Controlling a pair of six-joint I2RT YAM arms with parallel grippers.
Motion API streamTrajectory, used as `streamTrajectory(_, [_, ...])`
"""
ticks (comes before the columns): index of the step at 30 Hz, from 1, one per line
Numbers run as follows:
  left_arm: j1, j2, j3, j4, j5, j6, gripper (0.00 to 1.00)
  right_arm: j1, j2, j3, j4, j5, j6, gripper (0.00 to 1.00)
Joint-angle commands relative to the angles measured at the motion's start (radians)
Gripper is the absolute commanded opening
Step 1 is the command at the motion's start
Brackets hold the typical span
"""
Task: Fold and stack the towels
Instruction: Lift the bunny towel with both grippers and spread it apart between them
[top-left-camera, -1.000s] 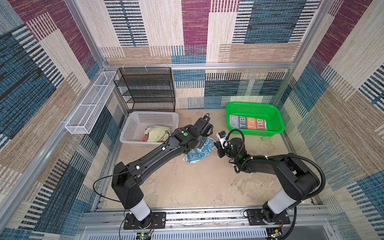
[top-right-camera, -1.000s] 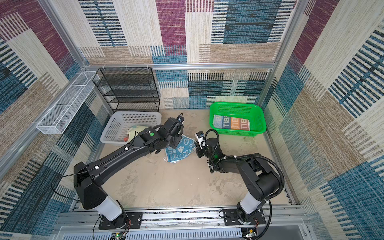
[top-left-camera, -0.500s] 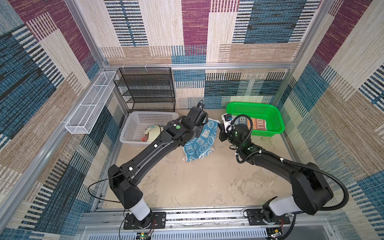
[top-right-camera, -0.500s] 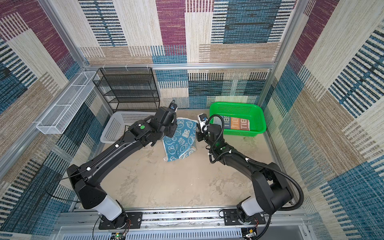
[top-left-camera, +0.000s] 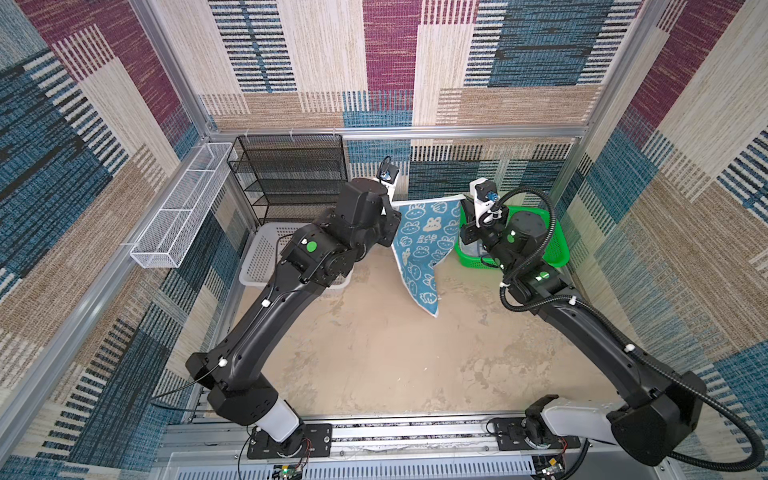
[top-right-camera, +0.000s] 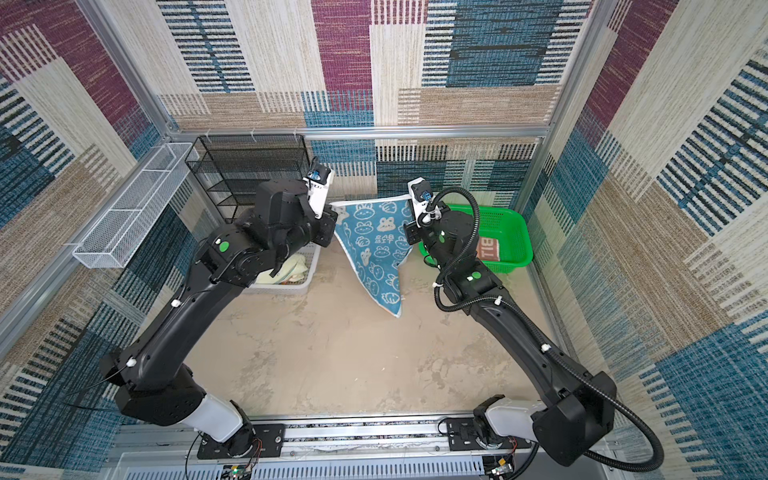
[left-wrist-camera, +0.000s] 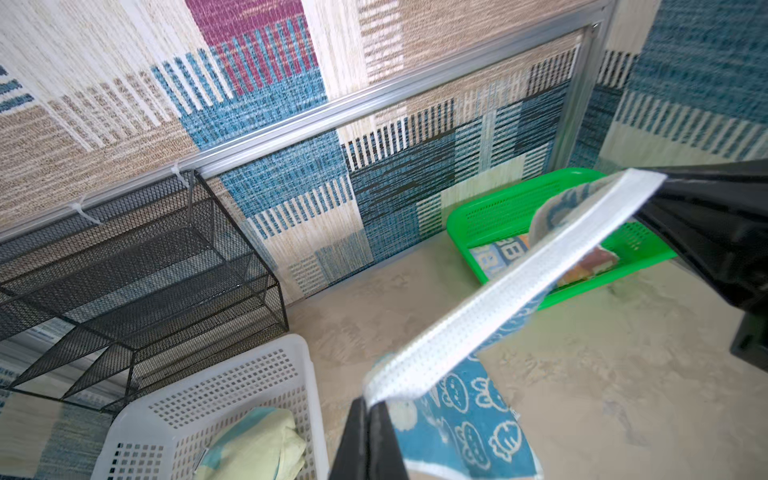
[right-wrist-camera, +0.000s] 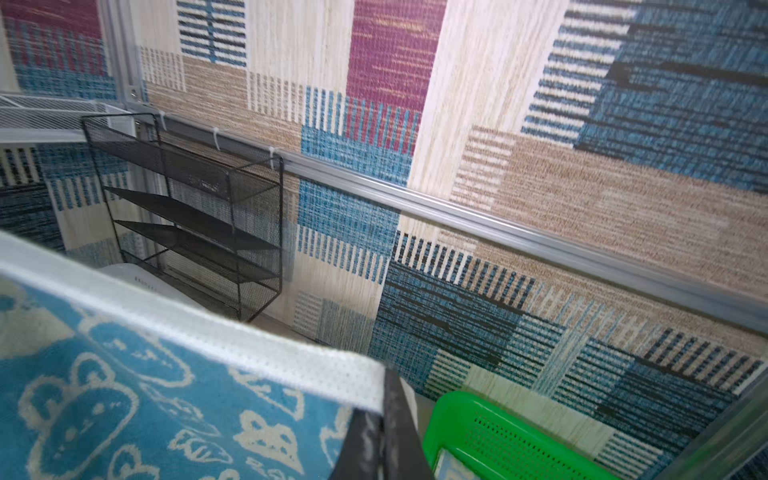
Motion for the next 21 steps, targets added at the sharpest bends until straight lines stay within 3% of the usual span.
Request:
streamTrajectory(1, [-0.006,-0.079,-0.028,-0.015,0.095,0.022,0.0,-0.001,-0.068,0.011,-0.072,-0.127,-0.064,0.0])
streamTrajectory(5, [-0.014,-0.175,-0.073,-0.015,0.159,0.007,0.0,0.001,-0.159,0.022,-0.136,-0.293,-0.073,0.0])
streamTrajectory(9, [-0.015,-0.261,-0.094,-0.015,0.223,-0.01,0.0,0.001,-0.232,0.04,-0.16,-0.375,-0.05,0.0])
streamTrajectory(16, [-0.016,-0.352,-0.105,-0.014,0.313,-0.034,0.0,0.001,-0.251,0.142,-0.233,-0.397,0.021,0.0])
streamTrajectory(21, [-0.015,-0.347,-0.15,-0.011,0.224,-0.033,0.0,0.0,-0.207,0.151,-0.248,-0.295,0.015,0.0])
